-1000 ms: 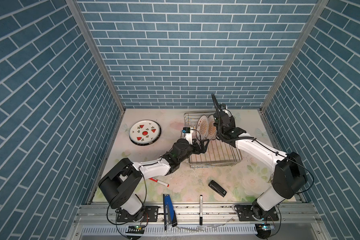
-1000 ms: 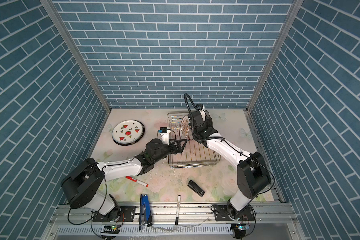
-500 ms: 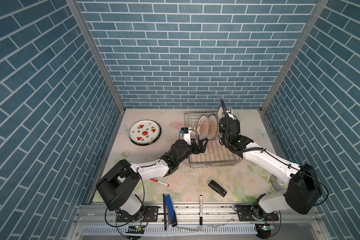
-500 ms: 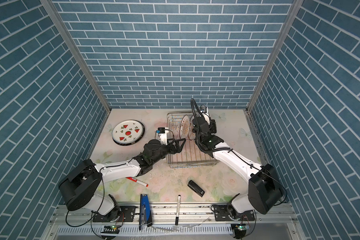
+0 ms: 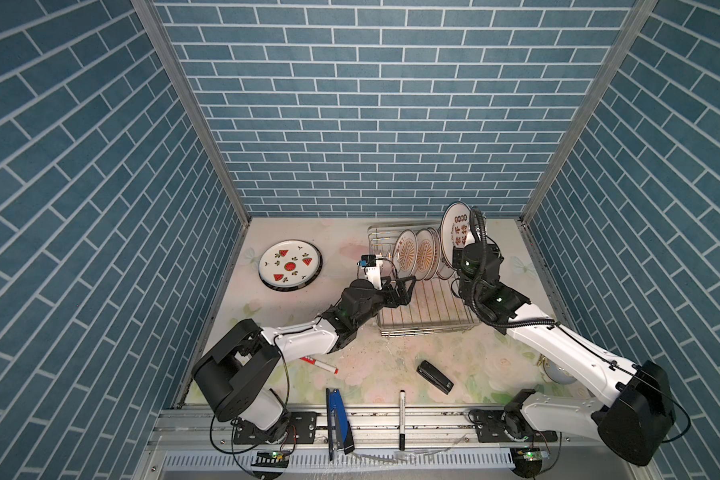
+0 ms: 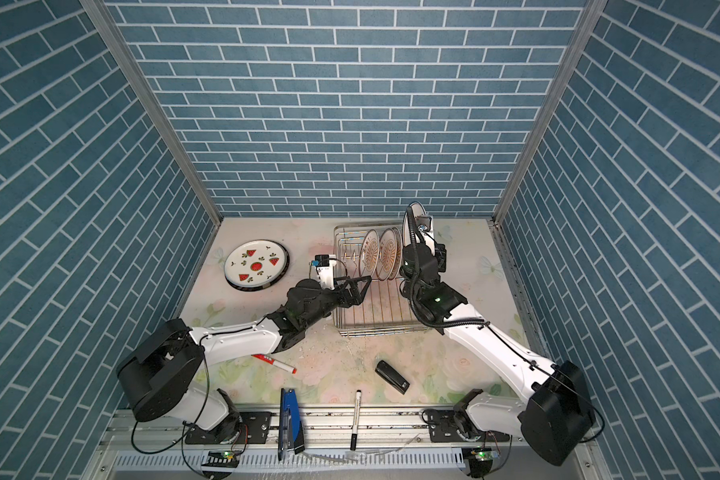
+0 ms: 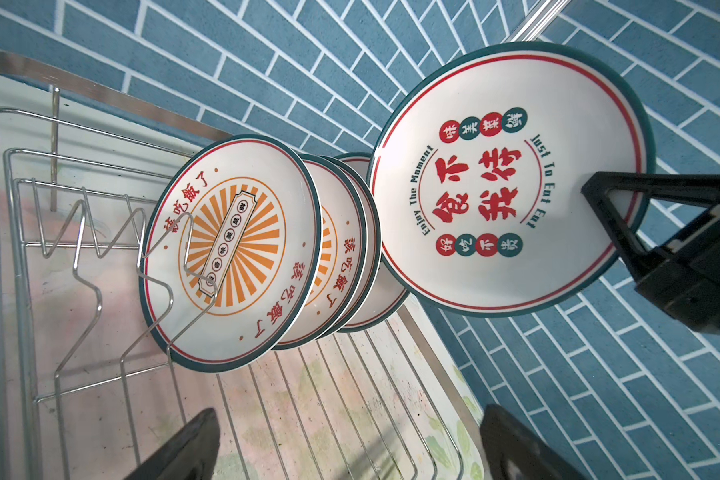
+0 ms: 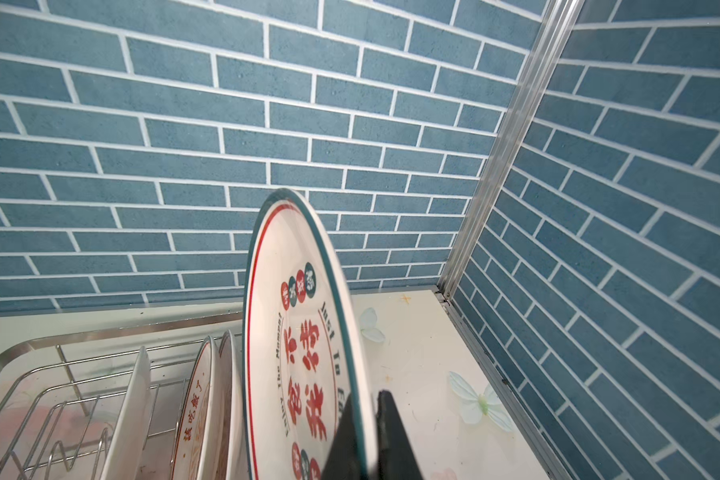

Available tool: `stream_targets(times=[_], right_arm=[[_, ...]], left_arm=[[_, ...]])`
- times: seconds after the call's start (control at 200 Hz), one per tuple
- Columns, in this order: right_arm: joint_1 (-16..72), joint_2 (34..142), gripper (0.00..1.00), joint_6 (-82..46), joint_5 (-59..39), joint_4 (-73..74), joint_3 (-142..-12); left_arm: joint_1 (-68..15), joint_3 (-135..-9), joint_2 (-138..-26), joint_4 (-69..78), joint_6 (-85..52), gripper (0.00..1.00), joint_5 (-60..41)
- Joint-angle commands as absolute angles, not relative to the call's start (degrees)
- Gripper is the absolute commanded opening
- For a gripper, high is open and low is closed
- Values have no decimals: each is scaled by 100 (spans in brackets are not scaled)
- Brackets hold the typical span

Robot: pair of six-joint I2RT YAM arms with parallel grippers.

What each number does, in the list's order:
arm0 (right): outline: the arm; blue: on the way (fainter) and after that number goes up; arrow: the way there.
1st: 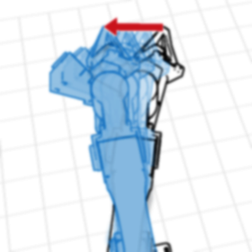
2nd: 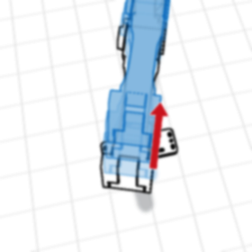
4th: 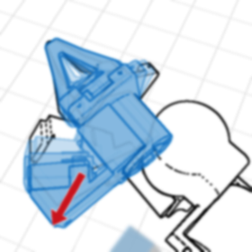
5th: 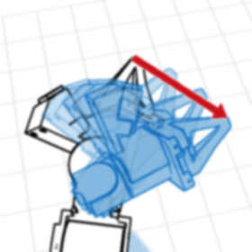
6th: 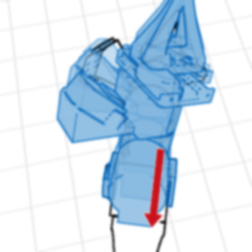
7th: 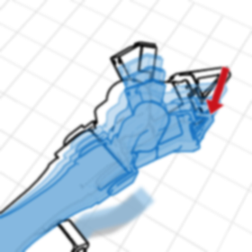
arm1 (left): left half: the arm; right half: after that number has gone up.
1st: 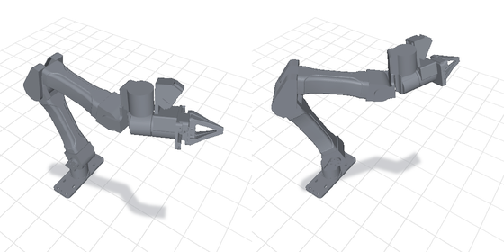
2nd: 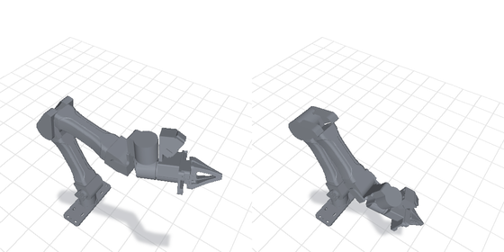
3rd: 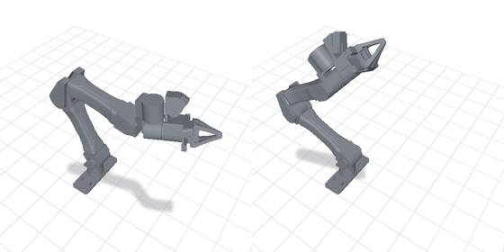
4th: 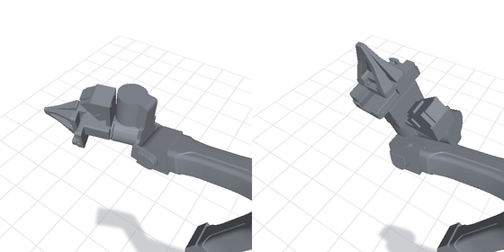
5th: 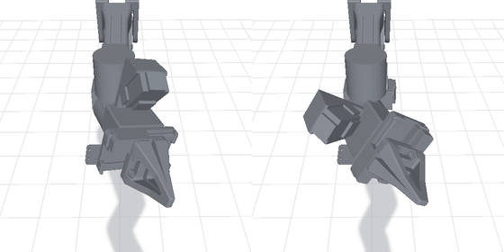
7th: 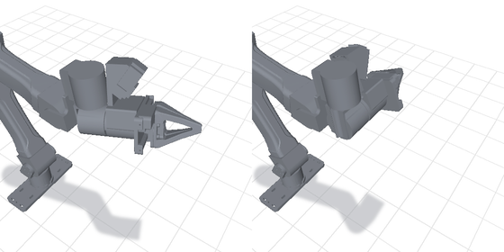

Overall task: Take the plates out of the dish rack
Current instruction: 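Lift the red-lettered plate up out of the rack with the right gripper, then swing the red-lettered plate toward the left gripper and grasp its rim with left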

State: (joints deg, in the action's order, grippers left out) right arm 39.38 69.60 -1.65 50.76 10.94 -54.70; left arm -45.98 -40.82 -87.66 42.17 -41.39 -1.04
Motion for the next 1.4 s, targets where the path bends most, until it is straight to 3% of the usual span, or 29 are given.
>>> stream_targets(times=[0.0,0.215,0.55,0.71,0.85,1.131,1.396], right_arm=[[3971,6561,0,-101,5062,1612,-5254],[3970,6018,0,-233,4785,1606,-4947],[3965,5164,0,-667,3467,1338,-4573],[3853,4802,0,-1156,2156,1171,-4408],[3551,4628,0,-1656,957,1421,-4168],[2773,4724,0,-2655,-1085,1764,-4020],[2485,4755,0,-3291,-2417,2083,-3827]], left_arm=[[-4562,-4079,-8567,4185,-4134,100,23],[-4562,-4068,-8385,4178,-4173,100,-27],[-4564,-4020,-8300,4939,-3953,100,-636],[-4562,-4018,-8116,4908,-3782,100,-749],[-4354,-4019,-7761,4904,-3467,100,-1492],[-4320,-3159,-6713,4415,-3689,100,-263],[-4317,-3119,-7198,5428,-3688,100,-917]])
